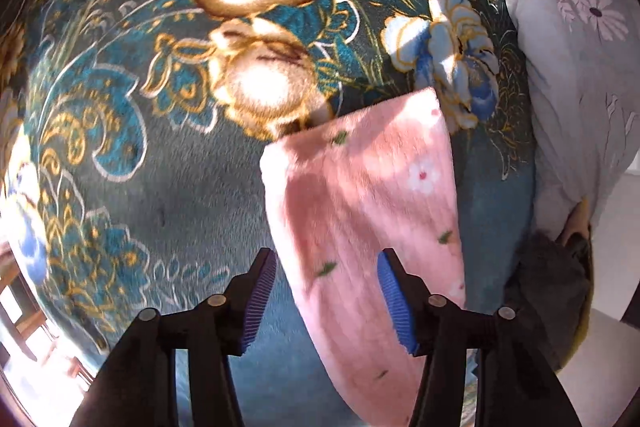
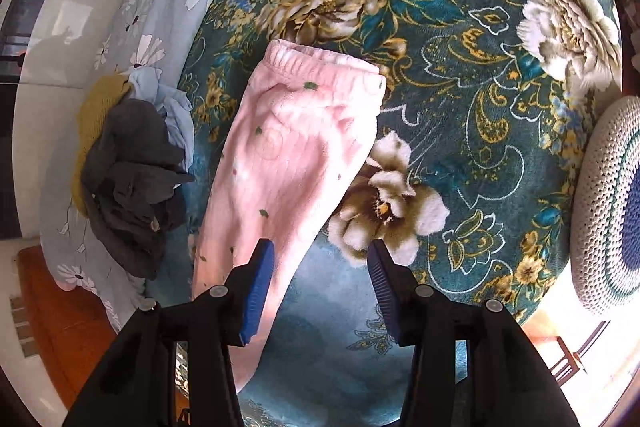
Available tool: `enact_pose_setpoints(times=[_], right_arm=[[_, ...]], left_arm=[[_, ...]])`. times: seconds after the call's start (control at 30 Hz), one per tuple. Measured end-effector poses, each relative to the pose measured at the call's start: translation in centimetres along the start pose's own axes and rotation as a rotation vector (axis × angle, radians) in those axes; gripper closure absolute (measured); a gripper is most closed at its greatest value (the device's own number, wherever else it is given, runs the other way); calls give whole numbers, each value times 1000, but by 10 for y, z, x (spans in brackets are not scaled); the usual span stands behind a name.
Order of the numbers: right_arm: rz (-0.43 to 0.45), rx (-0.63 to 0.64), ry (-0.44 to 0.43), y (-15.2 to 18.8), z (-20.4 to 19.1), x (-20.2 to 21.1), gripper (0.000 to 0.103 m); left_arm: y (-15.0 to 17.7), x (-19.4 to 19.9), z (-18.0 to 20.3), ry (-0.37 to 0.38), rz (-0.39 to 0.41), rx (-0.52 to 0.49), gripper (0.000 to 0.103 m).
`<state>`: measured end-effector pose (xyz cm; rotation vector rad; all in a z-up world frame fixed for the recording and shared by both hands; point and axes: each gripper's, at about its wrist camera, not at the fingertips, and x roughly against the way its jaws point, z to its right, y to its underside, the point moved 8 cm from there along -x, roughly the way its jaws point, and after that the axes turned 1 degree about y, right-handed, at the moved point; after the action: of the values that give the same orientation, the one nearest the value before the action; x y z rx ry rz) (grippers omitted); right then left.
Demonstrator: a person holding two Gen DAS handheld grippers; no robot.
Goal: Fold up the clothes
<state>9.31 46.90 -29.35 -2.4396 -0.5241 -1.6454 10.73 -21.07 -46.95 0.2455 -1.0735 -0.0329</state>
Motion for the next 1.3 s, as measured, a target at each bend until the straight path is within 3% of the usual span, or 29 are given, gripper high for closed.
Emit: enact_pose_setpoints(times=[0.1,0.3,0.43,0.57,0.8,0.9,0.93,1.07,1.23,1.3], right_arm=[[-2,-9,-43,-4,15,-10,42],[-26,2,-148,-50,37,-48,41],[-33,20,-211,-92,46,-75,41],[-56,-2,-259,-124,55,-110,41],[-114,55,-322,-139,37,-145,41],[-180,-27,-322,-145,44,-157,41],[-206,-65,-326,-147,46,-159,42],[-206,-60,-317,-159,38,-146,76],[-135,89,-353,-166,10,-104,79],[-155,95,-280,-167,19,-116,79]], left_arm=[[45,7,-10,44,-47,53,43],[136,21,-12,124,-65,130,43],[190,34,12,131,-47,100,43],[233,40,39,85,-60,-2,42],[278,43,70,-28,-57,-147,42],[291,42,80,-35,-62,-165,42],[295,40,84,-35,-64,-169,42],[314,31,100,-35,-94,-207,42],[323,27,117,-13,-125,-233,42],[322,28,119,-5,-129,-233,41]])
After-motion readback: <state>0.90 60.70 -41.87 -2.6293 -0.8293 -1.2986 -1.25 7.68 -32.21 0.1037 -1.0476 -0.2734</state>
